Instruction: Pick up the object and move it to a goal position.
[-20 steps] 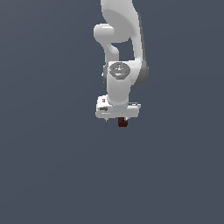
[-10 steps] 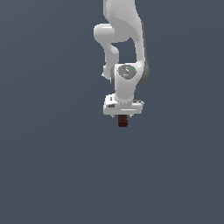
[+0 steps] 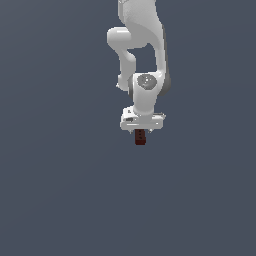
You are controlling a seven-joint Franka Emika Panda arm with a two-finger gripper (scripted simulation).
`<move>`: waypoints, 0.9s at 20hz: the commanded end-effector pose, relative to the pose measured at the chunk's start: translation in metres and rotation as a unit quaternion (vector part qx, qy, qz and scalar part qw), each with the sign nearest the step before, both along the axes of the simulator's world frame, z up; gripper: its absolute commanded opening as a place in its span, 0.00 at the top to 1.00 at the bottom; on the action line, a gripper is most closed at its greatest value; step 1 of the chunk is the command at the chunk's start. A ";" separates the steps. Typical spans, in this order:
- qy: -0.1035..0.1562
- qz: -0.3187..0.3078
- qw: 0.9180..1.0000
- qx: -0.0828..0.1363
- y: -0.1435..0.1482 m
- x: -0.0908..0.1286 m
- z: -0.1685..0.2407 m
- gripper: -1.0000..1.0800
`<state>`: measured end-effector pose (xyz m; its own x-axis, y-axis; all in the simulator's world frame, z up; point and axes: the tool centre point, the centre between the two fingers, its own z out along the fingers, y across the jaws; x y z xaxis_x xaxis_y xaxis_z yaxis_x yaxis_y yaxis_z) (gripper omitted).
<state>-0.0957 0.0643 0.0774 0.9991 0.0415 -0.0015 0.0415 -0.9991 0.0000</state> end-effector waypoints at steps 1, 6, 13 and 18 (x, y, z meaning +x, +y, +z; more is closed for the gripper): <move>0.000 0.000 1.000 0.000 0.000 0.000 -0.001 0.04; 0.000 0.000 1.000 0.000 0.000 -0.001 -0.014 0.04; -0.001 0.000 1.000 0.000 0.000 -0.002 -0.044 0.04; -0.001 0.000 1.000 0.000 0.000 -0.001 -0.051 0.04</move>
